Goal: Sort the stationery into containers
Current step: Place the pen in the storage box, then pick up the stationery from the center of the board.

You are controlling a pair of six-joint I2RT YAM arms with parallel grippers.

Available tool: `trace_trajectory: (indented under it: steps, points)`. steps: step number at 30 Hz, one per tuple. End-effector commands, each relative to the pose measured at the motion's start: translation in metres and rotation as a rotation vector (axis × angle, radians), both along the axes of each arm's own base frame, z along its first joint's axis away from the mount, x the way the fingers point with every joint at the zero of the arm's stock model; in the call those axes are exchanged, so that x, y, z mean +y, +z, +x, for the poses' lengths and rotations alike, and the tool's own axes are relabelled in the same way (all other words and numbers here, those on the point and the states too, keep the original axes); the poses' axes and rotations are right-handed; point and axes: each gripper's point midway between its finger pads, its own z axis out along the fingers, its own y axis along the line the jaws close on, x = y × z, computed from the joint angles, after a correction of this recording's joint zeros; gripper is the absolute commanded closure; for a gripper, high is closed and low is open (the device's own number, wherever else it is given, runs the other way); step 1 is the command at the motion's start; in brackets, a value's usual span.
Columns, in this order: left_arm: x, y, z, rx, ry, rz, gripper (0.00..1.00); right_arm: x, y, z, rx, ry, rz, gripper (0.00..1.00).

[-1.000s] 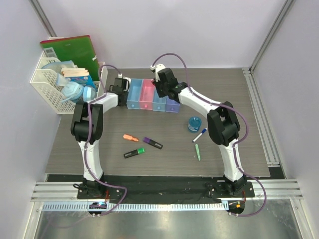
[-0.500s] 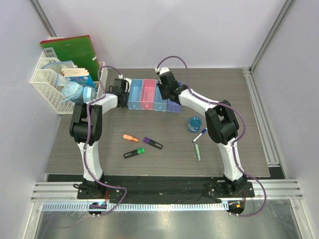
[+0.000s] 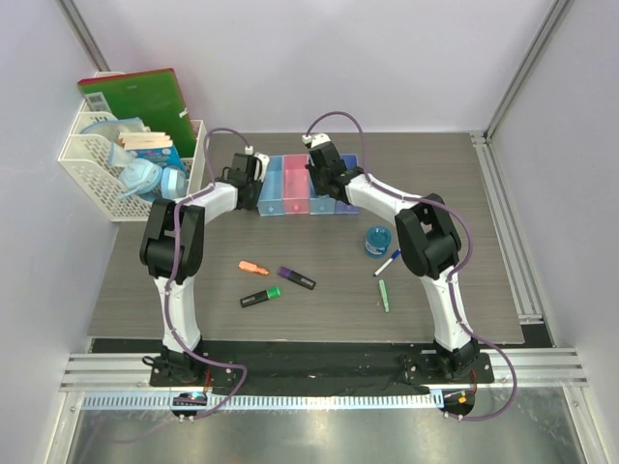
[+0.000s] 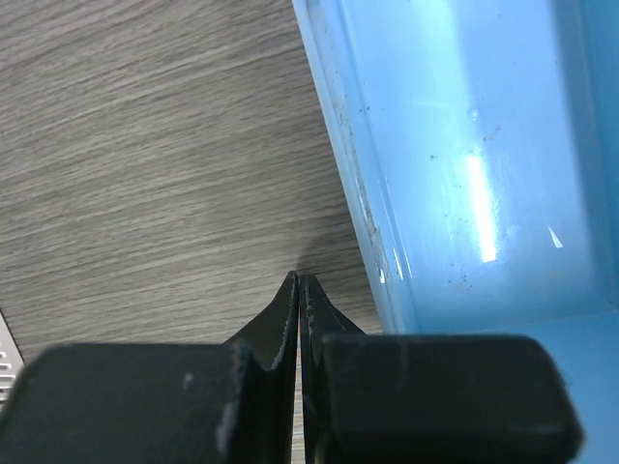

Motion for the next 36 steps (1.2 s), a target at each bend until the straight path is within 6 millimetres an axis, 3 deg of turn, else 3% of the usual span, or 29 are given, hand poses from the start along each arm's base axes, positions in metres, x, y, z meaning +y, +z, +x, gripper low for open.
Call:
trace_trajectory:
  steps: [1,4,8,15,16,21,24,26,27,28,29,30,36]
  points:
    - [-0.008,0.03,0.014,-0.068,-0.028,-0.023,1.0,0.0,0.017,0.008,-0.053,-0.02,0.025,0.82]
    - [-0.008,0.032,0.015,-0.074,-0.027,-0.02,1.0,-0.003,0.023,0.007,-0.063,-0.019,0.016,0.62]
    - [-0.005,0.034,0.017,-0.082,-0.017,-0.003,1.0,-0.004,0.039,0.006,-0.09,-0.011,0.014,0.49]
    - [0.005,0.045,0.022,-0.123,0.018,0.039,1.0,-0.018,0.1,0.001,-0.188,-0.017,0.009,0.47]
    - [0.007,0.047,0.021,-0.125,0.019,0.048,1.0,-0.021,0.12,-0.003,-0.217,-0.025,0.026,0.46]
    - [0.02,0.066,0.013,-0.149,0.03,0.1,0.96,-0.05,0.157,-0.029,-0.273,0.073,-0.126,0.36]
    - [0.025,0.075,-0.001,-0.124,0.017,0.124,0.54,-0.083,0.163,-0.053,-0.237,0.052,-0.205,0.37]
    - [0.029,0.079,-0.011,-0.114,0.005,0.14,0.38,-0.113,0.147,-0.066,-0.164,0.005,-0.232,0.37]
    - [0.031,0.081,-0.014,-0.115,0.003,0.146,0.17,-0.125,0.155,-0.075,-0.163,-0.027,-0.208,0.38]
    - [0.033,0.088,-0.017,-0.126,0.004,0.15,0.11,-0.133,0.152,-0.082,-0.14,-0.031,-0.204,0.37]
    - [0.035,0.087,-0.022,-0.117,0.002,0.159,0.07,-0.145,0.136,-0.093,-0.088,-0.041,-0.227,0.37]
    - [0.036,0.089,-0.025,-0.116,0.0,0.161,0.0,-0.152,0.14,-0.102,-0.088,-0.054,-0.227,0.36]
    - [0.04,0.106,-0.045,-0.12,-0.005,0.153,0.0,-0.167,0.099,-0.154,0.078,-0.042,-0.228,0.34]
